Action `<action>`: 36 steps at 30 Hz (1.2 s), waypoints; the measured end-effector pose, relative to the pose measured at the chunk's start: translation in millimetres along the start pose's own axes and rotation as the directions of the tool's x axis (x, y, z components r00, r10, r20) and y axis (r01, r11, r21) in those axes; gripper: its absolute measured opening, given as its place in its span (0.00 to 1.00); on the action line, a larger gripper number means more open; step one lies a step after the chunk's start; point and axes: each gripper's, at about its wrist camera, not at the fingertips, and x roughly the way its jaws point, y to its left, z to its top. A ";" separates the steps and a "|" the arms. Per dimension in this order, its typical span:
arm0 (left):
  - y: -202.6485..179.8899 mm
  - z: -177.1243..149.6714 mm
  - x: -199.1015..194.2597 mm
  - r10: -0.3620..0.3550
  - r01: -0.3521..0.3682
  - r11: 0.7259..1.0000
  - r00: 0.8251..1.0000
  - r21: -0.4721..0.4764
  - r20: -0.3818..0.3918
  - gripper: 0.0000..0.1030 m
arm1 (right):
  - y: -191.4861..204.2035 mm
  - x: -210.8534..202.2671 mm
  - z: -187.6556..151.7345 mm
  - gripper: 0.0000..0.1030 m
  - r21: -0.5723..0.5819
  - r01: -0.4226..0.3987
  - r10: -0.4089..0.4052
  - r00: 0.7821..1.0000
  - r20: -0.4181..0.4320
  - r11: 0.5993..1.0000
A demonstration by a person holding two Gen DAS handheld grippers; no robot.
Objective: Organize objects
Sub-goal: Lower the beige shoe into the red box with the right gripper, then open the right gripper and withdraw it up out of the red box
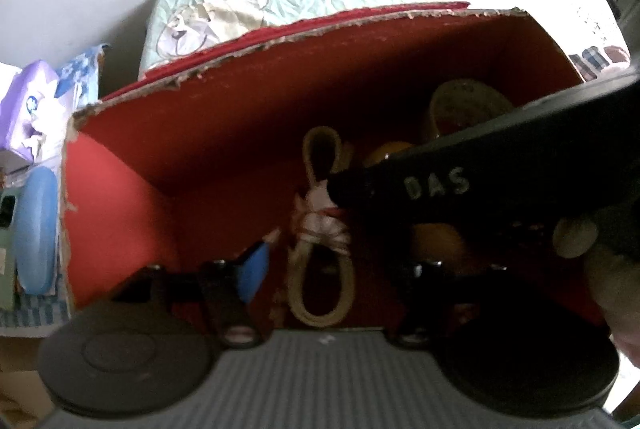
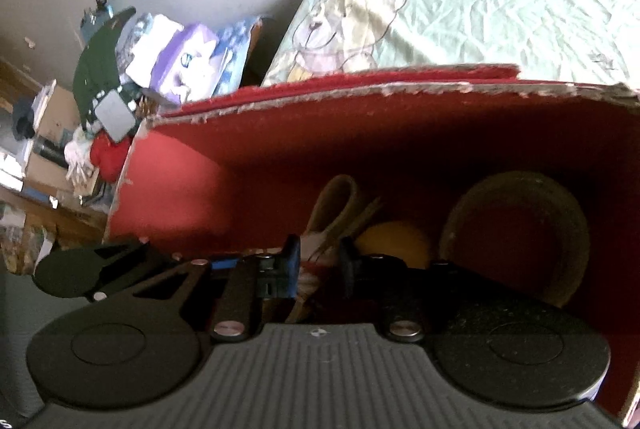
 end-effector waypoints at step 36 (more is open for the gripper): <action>33.1 -46.5 -67.1 -0.012 0.026 0.998 0.972 -0.056 0.233 0.61 | 50.6 57.3 5.6 0.15 -0.125 -0.038 -0.003 0.951 -0.309 0.991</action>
